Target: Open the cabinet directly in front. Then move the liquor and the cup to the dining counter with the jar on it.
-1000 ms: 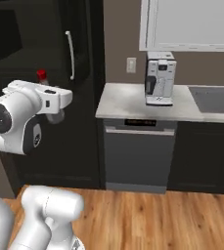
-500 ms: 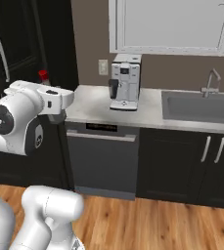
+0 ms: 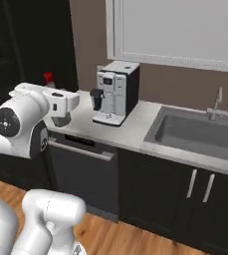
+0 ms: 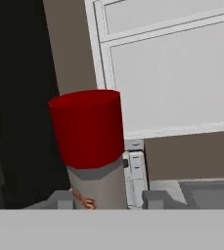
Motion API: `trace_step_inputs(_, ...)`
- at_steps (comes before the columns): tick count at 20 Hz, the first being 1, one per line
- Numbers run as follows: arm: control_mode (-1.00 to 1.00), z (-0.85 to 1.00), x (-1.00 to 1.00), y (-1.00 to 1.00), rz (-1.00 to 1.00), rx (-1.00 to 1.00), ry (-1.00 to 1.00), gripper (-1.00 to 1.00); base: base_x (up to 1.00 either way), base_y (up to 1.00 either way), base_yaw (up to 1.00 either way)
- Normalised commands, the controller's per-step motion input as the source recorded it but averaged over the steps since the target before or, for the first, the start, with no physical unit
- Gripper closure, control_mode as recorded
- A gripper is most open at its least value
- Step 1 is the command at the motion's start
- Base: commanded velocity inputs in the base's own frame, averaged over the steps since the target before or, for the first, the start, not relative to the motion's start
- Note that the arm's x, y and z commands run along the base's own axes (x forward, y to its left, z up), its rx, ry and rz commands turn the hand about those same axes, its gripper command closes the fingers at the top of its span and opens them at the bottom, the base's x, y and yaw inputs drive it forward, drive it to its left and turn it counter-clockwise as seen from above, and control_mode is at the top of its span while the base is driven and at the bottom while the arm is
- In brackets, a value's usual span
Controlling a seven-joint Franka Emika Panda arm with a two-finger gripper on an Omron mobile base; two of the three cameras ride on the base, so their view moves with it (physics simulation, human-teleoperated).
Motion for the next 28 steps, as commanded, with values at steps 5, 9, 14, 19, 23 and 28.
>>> trace_step_inputs(5, 1.0, 0.0, 0.0, 0.0, 0.0, 0.0, 0.0, 1.0, -0.63, -0.34, 0.82)
trace_step_inputs(9, 1.0, 0.0, 0.0, 0.0, 0.0, 0.0, 0.0, 1.0, -0.37, -0.07, 0.88)
trace_step_inputs(14, 1.0, 0.0, 0.0, 0.0, 0.0, 0.0, 0.0, 1.0, -0.31, -0.02, 0.91)
trace_step_inputs(19, 1.0, 0.0, 0.0, 0.0, 0.0, 0.0, 0.0, 1.0, -0.33, -0.02, 0.88)
trace_step_inputs(23, 1.0, 0.0, 0.0, 0.0, 0.0, 0.0, 0.0, 1.0, -0.35, 0.0, 0.79)
trace_step_inputs(28, 1.0, 0.0, 0.0, 0.0, 0.0, 0.0, 0.0, 1.0, -0.2, 0.01, 0.33)
